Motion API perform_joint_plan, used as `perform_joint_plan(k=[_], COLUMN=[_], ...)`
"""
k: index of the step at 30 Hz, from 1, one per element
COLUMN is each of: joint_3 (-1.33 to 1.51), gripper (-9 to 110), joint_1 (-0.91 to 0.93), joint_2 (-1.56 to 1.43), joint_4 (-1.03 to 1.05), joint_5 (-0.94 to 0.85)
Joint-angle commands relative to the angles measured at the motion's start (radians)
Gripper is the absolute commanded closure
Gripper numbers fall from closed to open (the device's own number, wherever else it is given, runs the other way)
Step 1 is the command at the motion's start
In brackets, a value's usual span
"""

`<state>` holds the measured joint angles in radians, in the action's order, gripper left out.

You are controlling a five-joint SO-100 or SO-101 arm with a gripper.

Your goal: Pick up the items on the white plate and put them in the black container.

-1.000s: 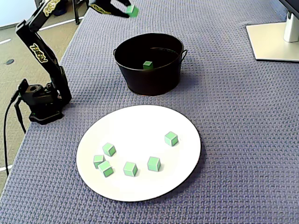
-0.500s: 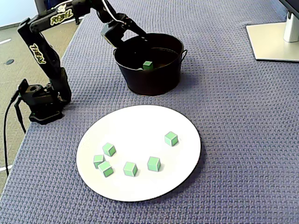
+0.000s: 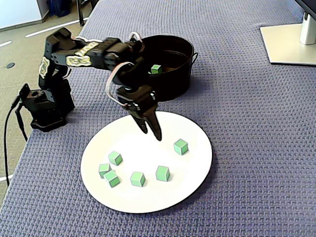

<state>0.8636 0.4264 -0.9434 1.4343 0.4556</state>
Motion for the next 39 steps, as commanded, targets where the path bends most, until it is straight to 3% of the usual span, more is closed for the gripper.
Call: perform_joint_plan(k=[1,14,24,39], joint_3=[-0.129,-0.342,-0.187,-0.132], gripper=[84,76,77,99], joint_1=[-0.041,-0.052,-0.043,-0.071], joint_2=[0.072,0.229,0.252,0.253], joint_4=[-0.021,-0.028,-0.202,-0.242], joint_5=[-0.002,-0.098,-0.11,-0.121])
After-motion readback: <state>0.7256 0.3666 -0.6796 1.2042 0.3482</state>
